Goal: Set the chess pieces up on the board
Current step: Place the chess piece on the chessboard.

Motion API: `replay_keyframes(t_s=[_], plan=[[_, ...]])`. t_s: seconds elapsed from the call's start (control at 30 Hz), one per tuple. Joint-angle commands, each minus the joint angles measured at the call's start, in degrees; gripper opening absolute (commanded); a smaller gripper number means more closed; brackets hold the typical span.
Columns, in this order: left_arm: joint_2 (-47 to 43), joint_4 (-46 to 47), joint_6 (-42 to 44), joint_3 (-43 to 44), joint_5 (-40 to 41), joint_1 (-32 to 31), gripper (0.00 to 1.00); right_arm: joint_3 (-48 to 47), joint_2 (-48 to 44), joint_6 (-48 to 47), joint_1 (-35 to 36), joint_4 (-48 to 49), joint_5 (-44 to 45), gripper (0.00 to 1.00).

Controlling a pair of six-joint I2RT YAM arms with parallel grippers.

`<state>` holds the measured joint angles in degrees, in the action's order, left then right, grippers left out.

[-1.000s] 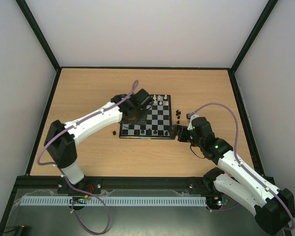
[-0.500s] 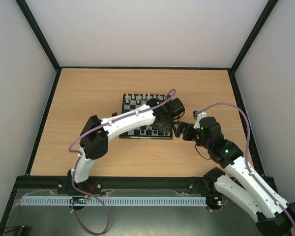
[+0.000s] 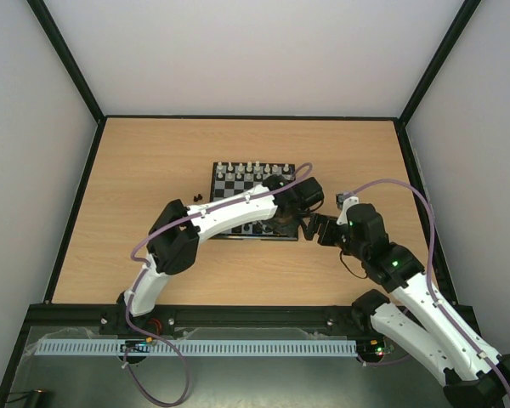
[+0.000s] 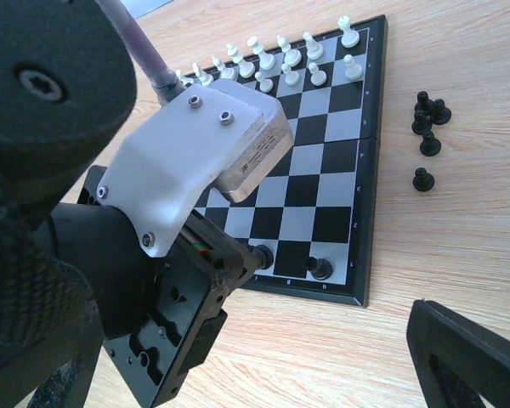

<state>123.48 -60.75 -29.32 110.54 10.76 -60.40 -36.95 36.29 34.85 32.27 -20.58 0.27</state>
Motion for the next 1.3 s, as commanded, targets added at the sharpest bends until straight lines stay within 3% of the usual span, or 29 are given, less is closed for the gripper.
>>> replay_keyframes(t_s=[0.0, 1.27], plan=[[1.8, 1.0, 1.6, -0.2, -0.7, 0.5, 0.02, -1.7, -1.9, -0.1, 0.2, -2.1, -0.2, 0.99], [3.8, 3.6, 3.6, -4.3, -5.9, 3.1, 0.03, -2.1, -4.1, -0.8, 0.3, -2.2, 0.2, 0.99]])
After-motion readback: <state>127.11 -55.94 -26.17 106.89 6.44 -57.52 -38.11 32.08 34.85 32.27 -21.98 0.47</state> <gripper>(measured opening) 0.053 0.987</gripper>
